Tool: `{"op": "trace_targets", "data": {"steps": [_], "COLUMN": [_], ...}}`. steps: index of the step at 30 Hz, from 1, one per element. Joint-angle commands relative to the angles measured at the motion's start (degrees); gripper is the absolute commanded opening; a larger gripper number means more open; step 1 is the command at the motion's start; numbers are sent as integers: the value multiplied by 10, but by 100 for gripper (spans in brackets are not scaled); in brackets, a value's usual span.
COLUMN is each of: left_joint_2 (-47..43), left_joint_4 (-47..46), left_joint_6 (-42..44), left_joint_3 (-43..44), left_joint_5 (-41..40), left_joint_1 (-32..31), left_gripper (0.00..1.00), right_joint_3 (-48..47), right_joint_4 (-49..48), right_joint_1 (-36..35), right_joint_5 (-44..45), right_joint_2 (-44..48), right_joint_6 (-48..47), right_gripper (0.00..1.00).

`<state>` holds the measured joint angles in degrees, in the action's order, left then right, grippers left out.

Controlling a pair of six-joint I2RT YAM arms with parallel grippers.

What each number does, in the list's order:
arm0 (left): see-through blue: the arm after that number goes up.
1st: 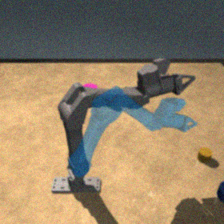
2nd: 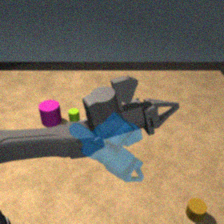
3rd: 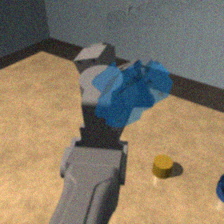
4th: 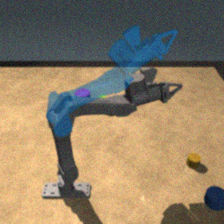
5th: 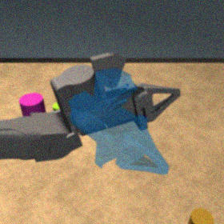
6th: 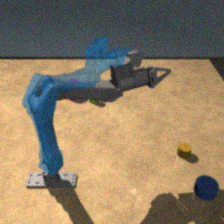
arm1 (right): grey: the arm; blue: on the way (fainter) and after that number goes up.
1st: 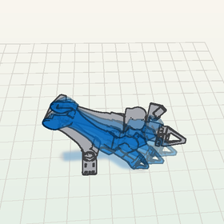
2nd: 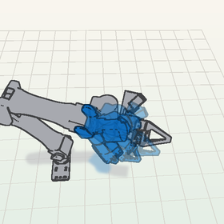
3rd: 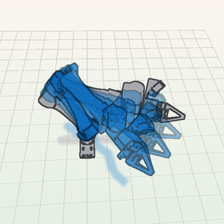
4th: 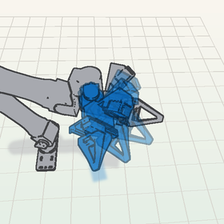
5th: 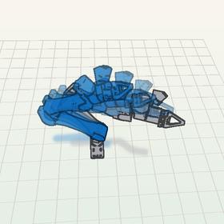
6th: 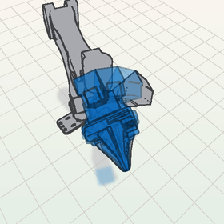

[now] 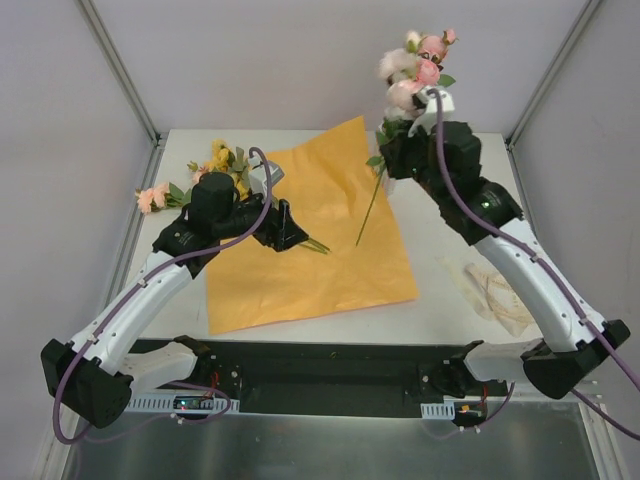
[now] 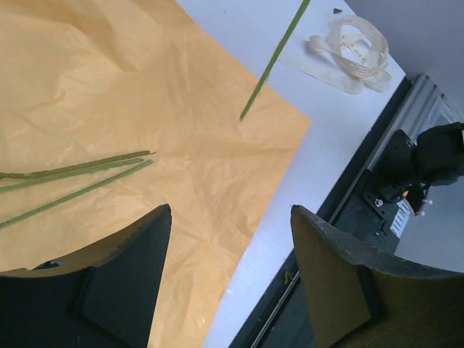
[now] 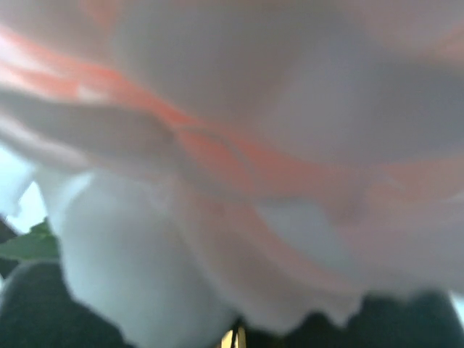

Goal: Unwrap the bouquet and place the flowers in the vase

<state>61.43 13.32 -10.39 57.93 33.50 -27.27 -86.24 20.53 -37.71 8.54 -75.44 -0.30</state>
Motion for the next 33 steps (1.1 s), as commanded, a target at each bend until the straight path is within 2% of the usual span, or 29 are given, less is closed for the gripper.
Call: {"op": "trace_targets", "data": {"steps": [1,5,8,19,33], "left_joint_2": [-11,-11,-6,13,12], "left_joint_4": [13,17,18,21,23], "left_joint_6": [13,16,16,15,17], "left_joint_3": [24,25,24,29,27], "left_joint_5": [-66,-77,-82,-77,-83], "left_joint_1": [8,8,8,8,9], "left_gripper": [67,68,68,65,65], "right_joint_3": [-72,-82,-110,-199,-209], "right_joint_4": [-64,-180,-227,-274,-304], "right_joint_1": [40,89,114,148,157], "right_joint_5": [120,125,110,69,53], "right_joint_2": [51,51,28,-54,-124], "right_joint_6": [-91,-144,-151,-191,-192], "right_gripper": [2,3,1,1,0]}}
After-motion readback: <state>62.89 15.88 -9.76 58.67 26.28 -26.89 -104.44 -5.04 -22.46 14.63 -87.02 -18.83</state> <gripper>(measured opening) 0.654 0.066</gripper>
